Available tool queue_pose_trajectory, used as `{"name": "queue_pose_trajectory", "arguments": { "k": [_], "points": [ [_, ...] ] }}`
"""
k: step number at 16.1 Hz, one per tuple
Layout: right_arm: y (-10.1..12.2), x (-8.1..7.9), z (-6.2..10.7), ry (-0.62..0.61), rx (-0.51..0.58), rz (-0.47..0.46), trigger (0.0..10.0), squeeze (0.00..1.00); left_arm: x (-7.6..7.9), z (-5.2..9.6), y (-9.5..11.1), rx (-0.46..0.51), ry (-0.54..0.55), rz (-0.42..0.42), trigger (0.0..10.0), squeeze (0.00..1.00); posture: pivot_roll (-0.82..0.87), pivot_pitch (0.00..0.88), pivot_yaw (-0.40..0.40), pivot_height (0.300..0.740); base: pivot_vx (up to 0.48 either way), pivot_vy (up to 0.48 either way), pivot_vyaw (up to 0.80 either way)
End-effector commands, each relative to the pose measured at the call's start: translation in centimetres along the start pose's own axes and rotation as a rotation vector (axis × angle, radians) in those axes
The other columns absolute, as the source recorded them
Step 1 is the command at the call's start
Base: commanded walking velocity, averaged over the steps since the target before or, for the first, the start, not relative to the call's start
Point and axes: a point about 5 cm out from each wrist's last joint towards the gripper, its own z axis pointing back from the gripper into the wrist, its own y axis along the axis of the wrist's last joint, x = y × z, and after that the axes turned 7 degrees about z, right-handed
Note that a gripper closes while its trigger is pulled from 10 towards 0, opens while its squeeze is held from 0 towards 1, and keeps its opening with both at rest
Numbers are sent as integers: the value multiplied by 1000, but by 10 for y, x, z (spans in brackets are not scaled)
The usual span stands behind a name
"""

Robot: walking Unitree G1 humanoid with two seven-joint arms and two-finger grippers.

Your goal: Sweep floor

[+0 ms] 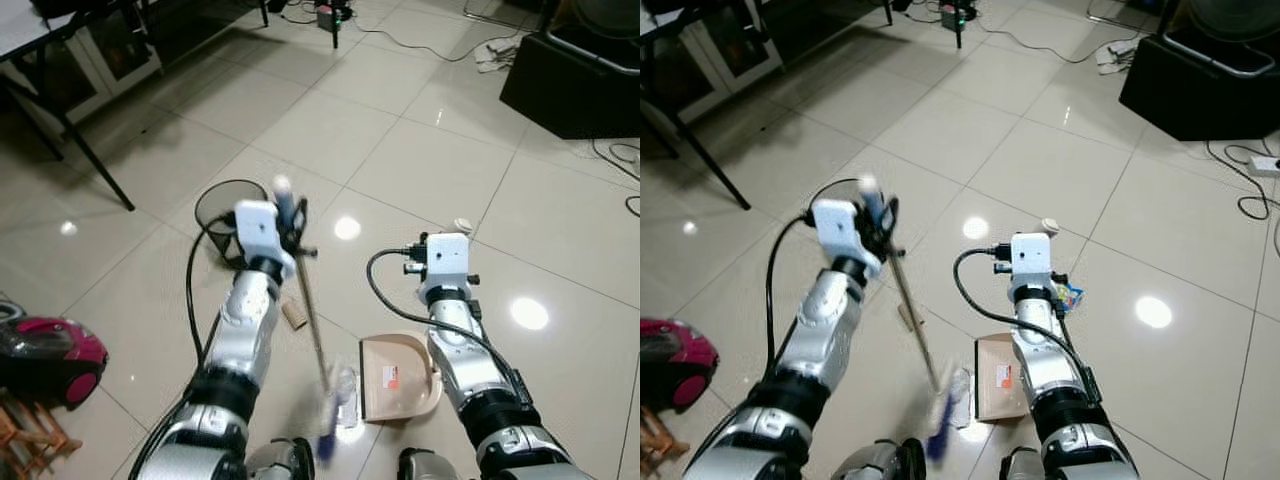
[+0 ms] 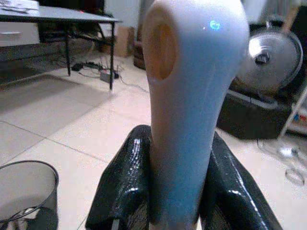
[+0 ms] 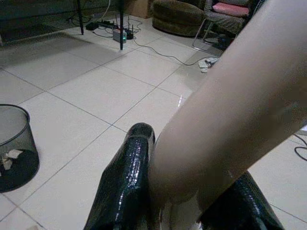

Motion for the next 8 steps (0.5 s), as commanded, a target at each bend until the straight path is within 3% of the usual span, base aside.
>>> {"name": "queue_pose_trajectory", "arguments": {
  "k": [1,2,6,7,8],
  "points": [
    [-9,-11,5,24,-66,-63,10000,0,6,-4,5,37,-1,82,10000,0,28,195,104,740,0,0,0],
    [-10,-11,5,21,-72,-75,10000,0,9,-6,6,36,-19,131,10000,0,29,193,103,740,0,0,0],
    [-11,-10,6,21,-81,-81,10000,0,12,-1,-4,-29,-89,130,10000,0,20,192,107,740,0,0,0],
    [-13,-7,7,17,-82,-82,10000,0,16,-4,9,13,-156,133,10000,0,23,192,106,740,0,0,0],
    [-13,-7,7,17,-82,-82,10000,0,16,-4,9,13,-156,133,10000,0,23,192,106,740,0,0,0]
  ]
}}
